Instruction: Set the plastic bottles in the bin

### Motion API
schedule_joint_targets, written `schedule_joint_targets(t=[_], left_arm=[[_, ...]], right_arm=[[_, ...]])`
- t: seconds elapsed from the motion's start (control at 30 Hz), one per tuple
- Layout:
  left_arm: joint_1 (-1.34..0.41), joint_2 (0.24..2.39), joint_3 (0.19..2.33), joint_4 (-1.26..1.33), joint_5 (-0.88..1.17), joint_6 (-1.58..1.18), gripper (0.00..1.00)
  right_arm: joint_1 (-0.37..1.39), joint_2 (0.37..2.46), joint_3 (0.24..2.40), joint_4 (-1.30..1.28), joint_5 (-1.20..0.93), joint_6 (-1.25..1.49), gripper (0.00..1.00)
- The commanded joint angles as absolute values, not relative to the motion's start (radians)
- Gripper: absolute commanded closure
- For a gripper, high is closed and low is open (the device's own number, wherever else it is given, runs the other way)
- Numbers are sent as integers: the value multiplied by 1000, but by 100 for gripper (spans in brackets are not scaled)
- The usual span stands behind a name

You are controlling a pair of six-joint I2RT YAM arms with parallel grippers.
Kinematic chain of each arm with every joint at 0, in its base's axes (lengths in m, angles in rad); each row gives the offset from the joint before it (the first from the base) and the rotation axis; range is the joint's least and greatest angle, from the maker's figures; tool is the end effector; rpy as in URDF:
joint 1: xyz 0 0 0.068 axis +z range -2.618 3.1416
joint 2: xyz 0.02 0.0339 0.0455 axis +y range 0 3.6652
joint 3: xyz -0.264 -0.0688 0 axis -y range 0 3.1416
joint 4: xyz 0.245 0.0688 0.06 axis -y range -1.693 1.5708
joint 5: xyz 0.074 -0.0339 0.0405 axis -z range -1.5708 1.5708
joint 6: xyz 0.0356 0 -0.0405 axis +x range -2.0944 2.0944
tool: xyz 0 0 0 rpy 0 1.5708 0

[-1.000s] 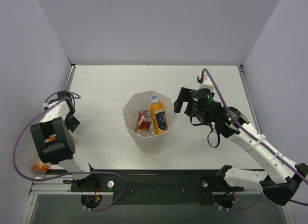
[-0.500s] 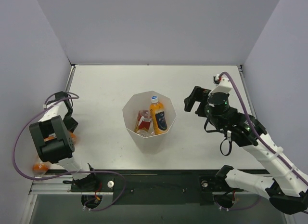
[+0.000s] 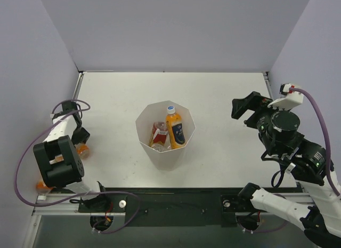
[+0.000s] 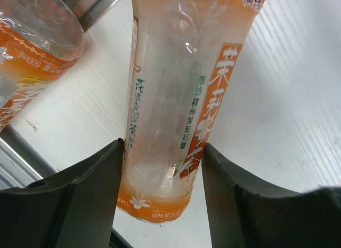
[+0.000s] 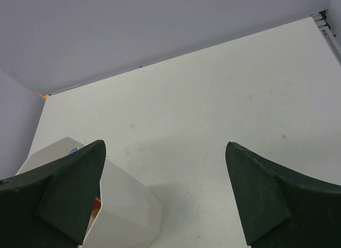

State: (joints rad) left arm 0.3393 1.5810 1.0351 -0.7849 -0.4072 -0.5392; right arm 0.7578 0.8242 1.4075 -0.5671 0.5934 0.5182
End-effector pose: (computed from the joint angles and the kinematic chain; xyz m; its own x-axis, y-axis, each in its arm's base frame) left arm 0.2675 0.1093 0.1979 -0.5835 -0.7059 -0.4015 -0.8087 0.5502 0.2081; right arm 0.0977 0.0650 0.4940 -0.0709 0.4983 -0.8641 -0.1480 0.8514 0.5031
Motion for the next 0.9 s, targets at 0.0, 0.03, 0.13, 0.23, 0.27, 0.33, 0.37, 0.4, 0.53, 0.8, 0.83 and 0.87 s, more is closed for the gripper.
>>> schedule_joint_targets(t=[0.0, 0.03, 0.13, 0.23, 0.27, 0.33, 0.37, 0.4, 0.53, 0.8, 0.83, 0.87], left_arm=[[278, 1488, 1052, -778, -350, -502, 77], [259, 1477, 1083, -808, -338, -491, 84], [203, 1395, 1192, -880, -363, -445, 91], [164, 1316, 1334, -928, -298, -431, 100], [132, 1280, 1388, -937, -278, -437, 100], [77, 1226, 1480, -959, -206, -445, 100], [54, 1207, 1505, -953, -183, -451, 100], [10, 1168, 1547, -943, -116, -466, 100], [-202, 1054, 1551, -714, 64, -506, 100], [-567, 983, 1358, -362, 184, -515, 100], [-616, 1005, 1364, -365, 167, -497, 100], [-632, 1017, 1370, -388, 158, -488, 100]], right_arm=[[753, 859, 1387, -588, 621, 502, 11], [755, 864, 1388, -586, 621, 506, 11], [755, 870, 1385, -586, 617, 509, 11], [755, 874, 1379, -581, 620, 514, 11], [755, 877, 1381, -583, 618, 517, 11], [753, 881, 1384, -580, 615, 522, 11], [755, 884, 1384, -581, 615, 528, 11], [755, 882, 1390, -580, 614, 531, 11], [755, 880, 1394, -577, 615, 531, 11], [753, 876, 1381, -578, 612, 528, 11], [753, 874, 1379, -580, 614, 529, 11], [755, 871, 1378, -580, 615, 531, 11]])
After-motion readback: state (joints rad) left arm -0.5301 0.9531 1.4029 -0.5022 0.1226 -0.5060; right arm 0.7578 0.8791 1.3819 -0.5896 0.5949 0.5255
